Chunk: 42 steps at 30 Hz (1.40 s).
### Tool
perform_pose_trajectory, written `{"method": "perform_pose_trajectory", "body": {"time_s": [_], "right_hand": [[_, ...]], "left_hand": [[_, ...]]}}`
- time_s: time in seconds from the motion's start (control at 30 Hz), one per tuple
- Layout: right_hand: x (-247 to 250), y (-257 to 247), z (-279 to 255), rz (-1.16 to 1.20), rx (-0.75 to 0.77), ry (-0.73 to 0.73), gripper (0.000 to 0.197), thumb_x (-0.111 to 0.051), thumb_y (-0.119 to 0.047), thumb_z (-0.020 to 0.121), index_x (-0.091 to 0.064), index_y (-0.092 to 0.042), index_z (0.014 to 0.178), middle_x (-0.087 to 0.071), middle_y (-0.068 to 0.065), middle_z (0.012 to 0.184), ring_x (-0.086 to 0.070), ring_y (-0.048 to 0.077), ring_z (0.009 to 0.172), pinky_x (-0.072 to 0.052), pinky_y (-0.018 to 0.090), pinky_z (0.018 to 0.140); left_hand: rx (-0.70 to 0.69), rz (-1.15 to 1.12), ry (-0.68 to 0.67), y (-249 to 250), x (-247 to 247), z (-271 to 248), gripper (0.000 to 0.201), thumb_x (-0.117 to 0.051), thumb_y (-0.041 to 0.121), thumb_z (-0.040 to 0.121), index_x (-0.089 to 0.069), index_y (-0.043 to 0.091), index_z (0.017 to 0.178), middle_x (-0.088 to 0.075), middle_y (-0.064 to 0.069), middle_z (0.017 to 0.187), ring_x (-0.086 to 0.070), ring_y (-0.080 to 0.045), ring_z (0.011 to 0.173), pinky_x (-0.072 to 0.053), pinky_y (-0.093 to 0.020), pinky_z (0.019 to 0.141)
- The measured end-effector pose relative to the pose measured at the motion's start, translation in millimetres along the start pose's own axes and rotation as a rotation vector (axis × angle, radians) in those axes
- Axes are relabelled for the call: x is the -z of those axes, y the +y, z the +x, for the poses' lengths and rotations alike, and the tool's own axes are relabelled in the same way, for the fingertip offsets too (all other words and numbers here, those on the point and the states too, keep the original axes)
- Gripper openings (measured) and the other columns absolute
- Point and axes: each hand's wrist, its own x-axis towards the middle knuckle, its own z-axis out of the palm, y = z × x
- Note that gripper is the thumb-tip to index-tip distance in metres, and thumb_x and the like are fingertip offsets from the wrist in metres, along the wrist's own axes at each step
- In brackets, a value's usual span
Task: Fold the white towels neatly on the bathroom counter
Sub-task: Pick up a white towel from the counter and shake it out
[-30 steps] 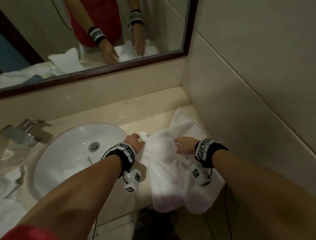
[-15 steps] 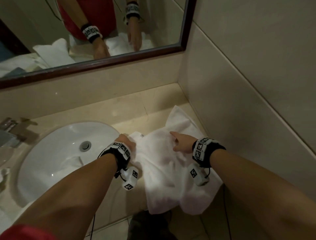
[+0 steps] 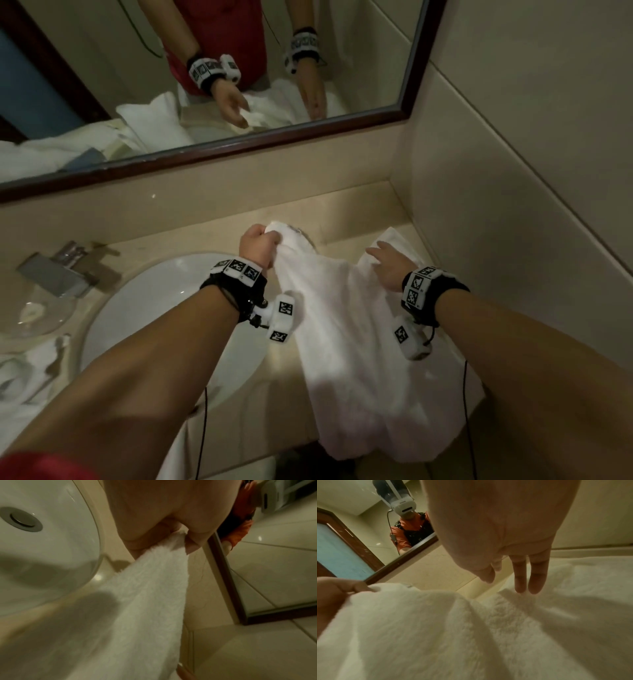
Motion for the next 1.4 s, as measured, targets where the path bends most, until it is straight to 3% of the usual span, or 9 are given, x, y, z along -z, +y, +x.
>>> {"method": "perform_pose_trajectory", "body": {"time_s": [0.17, 0.37, 0.57, 0.67, 0.73, 0.8, 0.93, 1.13, 1.4], "right_hand": [[-2, -3, 25, -0.054, -0.003, -0.009, 0.048, -0.037, -0.013, 0.101, -0.036, -0.022, 0.148, -0.006, 0.005, 0.162, -0.028, 0.028, 0.143, -0.029, 0.034, 0.113], [-14, -1, 29, -0.168, 0.037, -0.046, 0.048, -0.045, -0.008, 0.093, -0.044, -0.022, 0.139, -0.037, 0.01, 0.141, -0.054, 0.033, 0.115, -0.044, 0.037, 0.102], [-8, -12, 34, -0.428, -0.019, -0.056, 0.033, -0.039, -0.021, 0.092, -0.045, -0.025, 0.123, -0.048, 0.007, 0.122, -0.045, 0.032, 0.108, -0.04, 0.043, 0.089], [-5, -8, 41, -0.411, -0.088, -0.121, 0.043, -0.032, -0.039, 0.096, -0.035, -0.024, 0.136, -0.041, 0.006, 0.138, -0.037, 0.034, 0.123, -0.034, 0.047, 0.098], [-5, 1, 46, -0.339, -0.124, -0.179, 0.055, -0.031, -0.046, 0.097, -0.023, -0.023, 0.147, -0.022, 0.004, 0.153, -0.029, 0.035, 0.134, -0.032, 0.049, 0.104], [-7, 5, 48, -0.309, -0.137, -0.203, 0.062, -0.036, -0.045, 0.097, -0.016, -0.022, 0.151, -0.008, 0.006, 0.159, -0.023, 0.037, 0.14, -0.03, 0.05, 0.11], [-7, 7, 43, -0.268, -0.158, -0.228, 0.065, -0.042, -0.043, 0.097, -0.013, -0.025, 0.152, 0.004, 0.009, 0.161, -0.014, 0.041, 0.143, -0.026, 0.051, 0.113], [-10, 7, 31, -0.239, -0.152, -0.13, 0.06, -0.039, -0.045, 0.096, -0.018, -0.028, 0.15, -0.016, 0.01, 0.156, -0.032, 0.041, 0.133, -0.036, 0.049, 0.107], [-30, 10, 32, -0.239, -0.168, -0.252, 0.075, -0.044, -0.052, 0.093, 0.0, -0.037, 0.152, 0.017, 0.004, 0.16, 0.012, 0.045, 0.144, -0.014, 0.06, 0.114]], "left_hand": [[0.053, -0.073, 0.027, 7, 21, 9, 0.019, -0.052, -0.003, 0.074, -0.05, 0.016, 0.072, -0.048, -0.01, 0.064, -0.039, -0.018, 0.049, -0.027, -0.026, 0.047], [0.027, 0.009, 0.012, -4, 37, 7, 0.06, -0.04, -0.02, 0.076, -0.044, 0.021, 0.12, -0.054, -0.027, 0.13, -0.039, -0.012, 0.039, -0.026, -0.017, 0.035], [-0.058, 0.113, -0.061, -11, 36, 8, 0.053, -0.031, -0.024, 0.076, -0.066, 0.015, 0.084, -0.065, -0.027, 0.115, -0.06, -0.021, 0.048, -0.033, -0.016, 0.035], [-0.09, 0.138, -0.002, -11, 36, 26, 0.057, -0.034, -0.025, 0.077, -0.069, 0.011, 0.104, -0.065, -0.021, 0.119, -0.066, -0.04, 0.097, -0.059, -0.036, 0.069], [-0.105, 0.162, 0.037, -8, 33, 34, 0.054, -0.035, -0.024, 0.083, -0.062, 0.004, 0.12, -0.06, -0.021, 0.126, -0.056, -0.039, 0.118, -0.049, -0.038, 0.097], [-0.136, 0.277, 0.032, -12, 23, 36, 0.048, -0.041, -0.014, 0.09, -0.052, 0.003, 0.133, -0.054, -0.017, 0.134, -0.051, -0.032, 0.124, -0.041, -0.024, 0.1], [-0.146, 0.723, 0.173, -26, 4, 24, 0.039, -0.061, 0.022, 0.087, -0.054, 0.029, 0.125, -0.044, -0.011, 0.134, -0.048, -0.033, 0.116, -0.038, -0.032, 0.098], [-0.115, 1.179, -0.126, -50, -30, -12, 0.044, -0.053, 0.031, 0.087, -0.047, 0.032, 0.13, -0.034, -0.01, 0.141, -0.034, -0.033, 0.125, -0.036, -0.05, 0.105], [-0.076, 1.386, -0.302, -95, -50, -23, 0.092, -0.049, 0.06, 0.089, 0.006, 0.025, 0.153, 0.023, -0.016, 0.158, 0.015, -0.042, 0.145, -0.009, -0.06, 0.116]]}}
